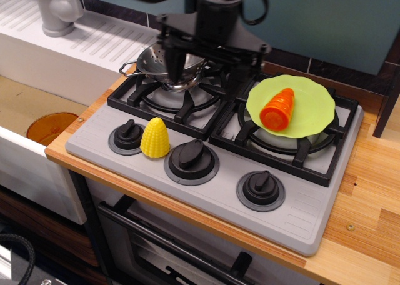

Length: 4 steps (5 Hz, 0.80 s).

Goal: End effector transition from object to object

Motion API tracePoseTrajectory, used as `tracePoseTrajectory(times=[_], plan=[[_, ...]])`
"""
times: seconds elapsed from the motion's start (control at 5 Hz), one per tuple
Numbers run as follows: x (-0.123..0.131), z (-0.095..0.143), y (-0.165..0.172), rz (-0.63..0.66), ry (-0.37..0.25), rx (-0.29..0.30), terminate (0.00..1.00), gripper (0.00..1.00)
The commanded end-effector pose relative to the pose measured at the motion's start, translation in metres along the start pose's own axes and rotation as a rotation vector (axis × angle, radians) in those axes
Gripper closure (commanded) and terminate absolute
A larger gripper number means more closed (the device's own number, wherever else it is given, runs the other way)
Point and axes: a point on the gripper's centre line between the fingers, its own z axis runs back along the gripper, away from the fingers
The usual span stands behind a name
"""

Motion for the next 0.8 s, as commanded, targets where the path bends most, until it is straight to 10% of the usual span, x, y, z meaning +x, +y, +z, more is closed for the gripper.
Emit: tracePoseTrajectory(times=[0.0, 0.6], plan=[[-0.007, 0.006, 0.023, -0.003, -0.127, -0.018, 0.0, 0.0], [-0.012, -0.029, 0.044, -0.025, -0.242, -0.047, 0.0, 0.0]])
